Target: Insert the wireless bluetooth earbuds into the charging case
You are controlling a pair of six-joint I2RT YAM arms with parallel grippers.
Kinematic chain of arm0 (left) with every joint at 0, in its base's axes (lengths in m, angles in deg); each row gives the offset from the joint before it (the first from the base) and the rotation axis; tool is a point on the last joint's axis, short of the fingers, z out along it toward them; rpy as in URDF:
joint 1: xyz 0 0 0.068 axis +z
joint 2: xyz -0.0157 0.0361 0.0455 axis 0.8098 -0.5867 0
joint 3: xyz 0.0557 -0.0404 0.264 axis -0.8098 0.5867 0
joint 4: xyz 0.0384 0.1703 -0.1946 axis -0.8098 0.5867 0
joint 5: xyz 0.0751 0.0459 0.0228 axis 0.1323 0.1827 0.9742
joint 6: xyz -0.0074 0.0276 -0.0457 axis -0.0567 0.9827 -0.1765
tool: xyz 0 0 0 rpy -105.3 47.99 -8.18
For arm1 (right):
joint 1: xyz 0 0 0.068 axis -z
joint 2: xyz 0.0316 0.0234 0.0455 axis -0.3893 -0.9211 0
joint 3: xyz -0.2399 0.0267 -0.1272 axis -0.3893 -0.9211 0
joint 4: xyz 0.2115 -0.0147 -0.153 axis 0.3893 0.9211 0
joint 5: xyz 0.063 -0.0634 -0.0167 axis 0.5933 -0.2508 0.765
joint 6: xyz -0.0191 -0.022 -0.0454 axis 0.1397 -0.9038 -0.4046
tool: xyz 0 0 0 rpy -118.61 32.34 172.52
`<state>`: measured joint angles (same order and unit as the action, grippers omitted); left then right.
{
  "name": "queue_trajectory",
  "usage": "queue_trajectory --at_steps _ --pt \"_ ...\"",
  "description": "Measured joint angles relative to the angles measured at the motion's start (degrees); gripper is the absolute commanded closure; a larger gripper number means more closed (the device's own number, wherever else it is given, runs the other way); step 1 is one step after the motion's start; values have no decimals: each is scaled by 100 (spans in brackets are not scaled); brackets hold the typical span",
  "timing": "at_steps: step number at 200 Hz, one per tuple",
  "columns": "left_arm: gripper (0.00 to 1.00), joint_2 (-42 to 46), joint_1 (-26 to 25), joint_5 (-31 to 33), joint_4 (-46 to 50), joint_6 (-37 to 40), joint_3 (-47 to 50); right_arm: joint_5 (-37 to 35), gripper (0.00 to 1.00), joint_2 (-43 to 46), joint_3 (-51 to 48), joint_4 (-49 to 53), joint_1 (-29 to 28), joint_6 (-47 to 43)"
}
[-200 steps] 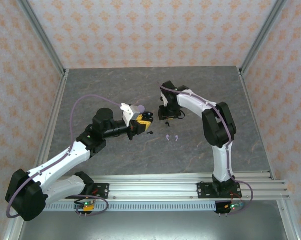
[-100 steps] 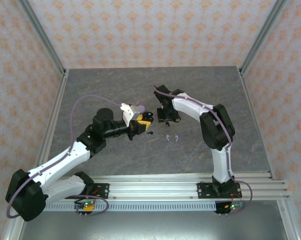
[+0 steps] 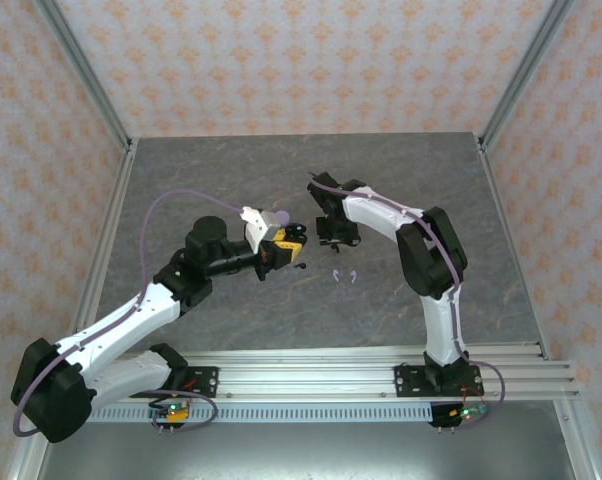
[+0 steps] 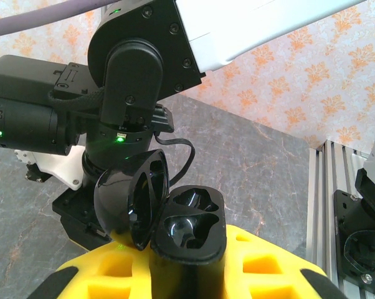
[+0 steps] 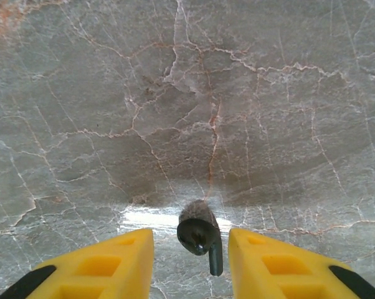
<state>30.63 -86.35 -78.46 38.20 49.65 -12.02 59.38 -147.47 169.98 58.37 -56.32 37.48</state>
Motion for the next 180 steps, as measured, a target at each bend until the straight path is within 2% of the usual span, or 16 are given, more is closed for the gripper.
queue_trajectory --at_steps 84,180 --pt "89 0 0 0 0 2 0 2 65 -229 2 85 0 24" --pt "89 0 0 0 0 2 0 2 74 -278 68 105 -22 44"
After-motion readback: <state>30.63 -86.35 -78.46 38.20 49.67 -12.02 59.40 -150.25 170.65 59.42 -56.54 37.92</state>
